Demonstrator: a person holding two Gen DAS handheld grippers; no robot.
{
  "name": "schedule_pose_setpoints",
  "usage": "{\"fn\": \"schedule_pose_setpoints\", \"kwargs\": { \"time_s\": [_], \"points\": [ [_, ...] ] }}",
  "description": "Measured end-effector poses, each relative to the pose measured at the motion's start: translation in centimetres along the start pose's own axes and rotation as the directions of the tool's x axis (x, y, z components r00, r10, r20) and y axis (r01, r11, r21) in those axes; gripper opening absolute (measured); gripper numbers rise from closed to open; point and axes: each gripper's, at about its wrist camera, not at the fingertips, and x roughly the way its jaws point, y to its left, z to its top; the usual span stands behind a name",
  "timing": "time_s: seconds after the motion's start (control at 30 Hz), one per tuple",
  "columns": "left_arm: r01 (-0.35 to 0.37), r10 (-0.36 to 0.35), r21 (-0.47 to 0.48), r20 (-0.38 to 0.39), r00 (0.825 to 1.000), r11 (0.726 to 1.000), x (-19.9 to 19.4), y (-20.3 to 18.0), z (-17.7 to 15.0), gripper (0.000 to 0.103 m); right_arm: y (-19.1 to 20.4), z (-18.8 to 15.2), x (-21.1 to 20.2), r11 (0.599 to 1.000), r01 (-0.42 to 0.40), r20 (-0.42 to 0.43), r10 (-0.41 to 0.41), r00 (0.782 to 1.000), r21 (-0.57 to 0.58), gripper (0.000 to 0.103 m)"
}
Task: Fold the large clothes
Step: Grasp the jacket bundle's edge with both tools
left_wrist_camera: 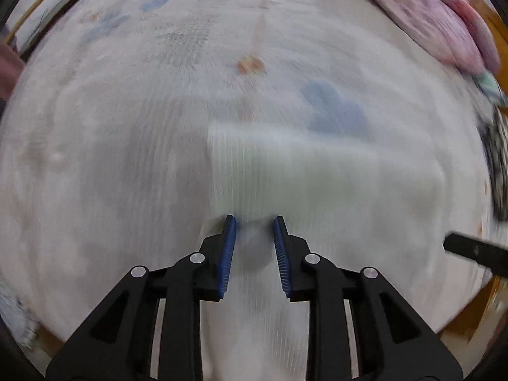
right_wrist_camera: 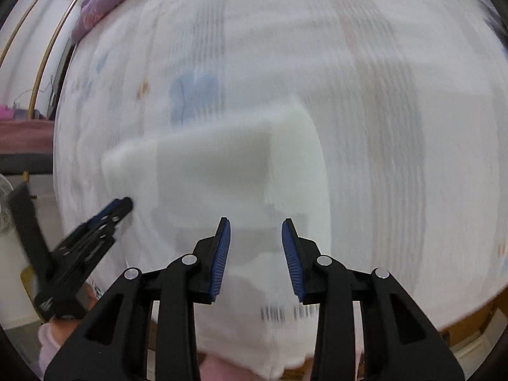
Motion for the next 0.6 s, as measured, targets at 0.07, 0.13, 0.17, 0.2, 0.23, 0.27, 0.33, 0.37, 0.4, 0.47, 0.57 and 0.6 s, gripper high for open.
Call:
{"fn": "schedule_pose_setpoints", "kwargs": {
  "time_s": [0.07, 0.13, 0.17, 0.2, 0.23, 0.27, 0.33, 0.37, 0.4, 0.47, 0.57, 0.6],
  "points": [
    [-0.009, 0.009, -0.014, -0.026, 1.0, 1.0, 2.4, -1.0, 1.9, 0.028, 0.1, 1.5, 1.8, 0.999, 0.019, -0.014, -0.019, 1.0, -0.04, 0.033],
    [-0.047, 0.046, 0.022, 0.019, 0.999, 0.999, 2.9, -1.8, 2.6, 0.028, -0.1, 2.1, 4.3, 0.998, 0.054, -0.036, -0.055, 0.998, -0.044, 0.033],
    [-0.068, 0.066, 0.046, 0.037, 0.997, 0.997, 2.8, -2.3, 2.8, 0.028, -0.8, 2.5, 5.0, 0.999, 0.053, -0.039, -0.053, 0.998, -0.006, 0.033],
    [-0.077, 0.075, 0.052, 0.032, 0.997, 0.996, 2.8, -2.5, 3.2, 0.028, -1.3, 2.7, 4.9, 0.998, 0.047, -0.043, -0.046, 0.998, 0.036, 0.033],
    [-0.077, 0.076, 0.048, 0.018, 0.997, 0.996, 2.8, -2.5, 3.7, 0.028, -1.4, 2.7, 4.4, 0.997, 0.048, -0.054, -0.045, 0.997, 0.055, 0.033],
    [-0.07, 0.07, 0.047, 0.01, 0.998, 0.996, 2.8, -2.3, 4.2, 0.028, -1.7, 2.8, 3.7, 0.997, 0.048, -0.054, -0.045, 0.998, 0.055, 0.033],
    [-0.054, 0.054, 0.065, 0.001, 0.999, 0.996, 2.9, -2.1, 4.4, 0.028, -2.0, 2.3, 2.5, 0.999, 0.033, -0.022, -0.032, 0.999, 0.041, 0.033],
    [-0.041, 0.041, 0.079, -0.002, 0.999, 0.996, 2.6, -1.9, 4.2, 0.028, -2.4, 2.2, 2.7, 0.999, 0.023, -0.026, -0.022, 0.999, 0.033, 0.033],
    [-0.03, 0.031, 0.085, -0.005, 1.0, 0.996, 2.2, -1.7, 4.3, 0.028, -2.9, 2.0, 3.0, 0.999, 0.013, -0.039, -0.012, 0.999, 0.034, 0.033],
    [0.003, -0.002, 0.071, -0.017, 1.0, 0.997, 0.5, -1.0, 3.2, 0.037, -4.1, 1.9, 2.4, 0.997, -0.014, -0.059, 0.018, 0.998, 0.073, 0.034],
    [0.065, -0.065, 0.017, 0.003, 0.998, 0.998, -2.6, 1.0, 1.3, 0.081, -4.6, 1.2, -0.1, 0.995, -0.055, -0.062, 0.06, 0.996, 0.085, 0.074],
    [0.087, -0.087, -0.004, 0.01, 0.996, 0.996, -3.5, 1.8, 0.5, 0.085, -4.9, 0.6, -1.4, 0.996, -0.052, -0.034, 0.055, 0.998, 0.073, 0.08]
  ]
}}
